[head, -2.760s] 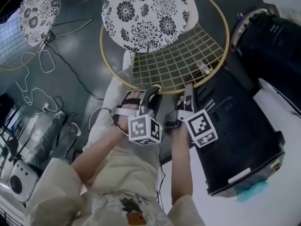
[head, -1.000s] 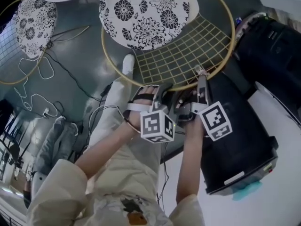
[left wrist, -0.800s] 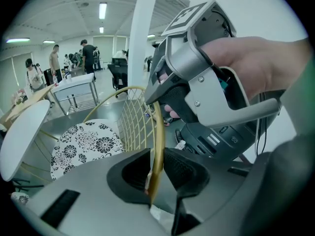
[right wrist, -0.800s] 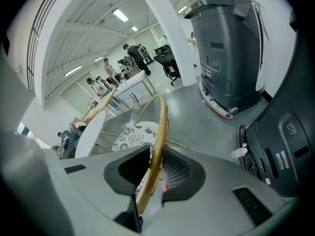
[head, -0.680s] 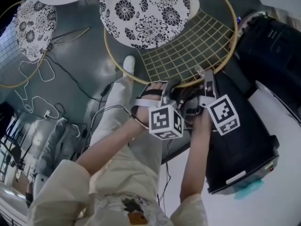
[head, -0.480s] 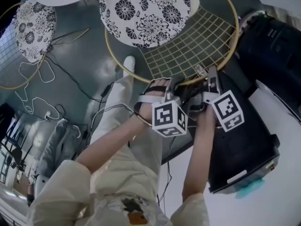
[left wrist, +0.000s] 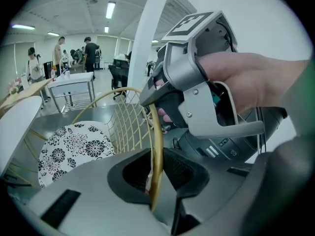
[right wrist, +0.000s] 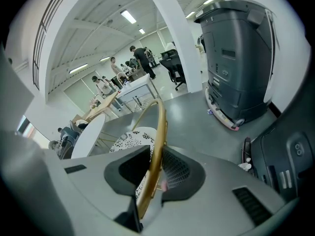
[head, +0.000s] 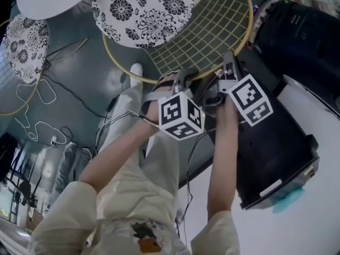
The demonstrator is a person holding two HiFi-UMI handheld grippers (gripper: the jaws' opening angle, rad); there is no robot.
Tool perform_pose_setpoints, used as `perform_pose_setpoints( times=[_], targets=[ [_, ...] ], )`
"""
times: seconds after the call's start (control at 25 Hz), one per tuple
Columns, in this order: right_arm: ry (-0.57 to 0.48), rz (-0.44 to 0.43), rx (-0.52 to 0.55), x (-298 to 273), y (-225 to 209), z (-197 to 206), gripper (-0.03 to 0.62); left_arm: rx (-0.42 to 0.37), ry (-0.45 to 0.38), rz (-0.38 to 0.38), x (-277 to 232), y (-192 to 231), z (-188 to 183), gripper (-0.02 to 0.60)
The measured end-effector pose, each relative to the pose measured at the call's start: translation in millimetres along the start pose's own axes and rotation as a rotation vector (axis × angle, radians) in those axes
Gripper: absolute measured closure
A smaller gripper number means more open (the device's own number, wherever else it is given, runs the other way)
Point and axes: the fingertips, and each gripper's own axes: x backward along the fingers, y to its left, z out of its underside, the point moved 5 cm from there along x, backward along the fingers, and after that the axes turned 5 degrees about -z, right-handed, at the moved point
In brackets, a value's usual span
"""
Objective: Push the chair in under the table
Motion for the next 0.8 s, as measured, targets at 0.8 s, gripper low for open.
perform_pose_setpoints(
  times=[0.8],
  targets=[
    [-0.02, -0.021, 0.063, -29, -21, 3, 0.519, 0.077, -0.043, 0.002, -36, -1, 8, 0.502]
  ],
)
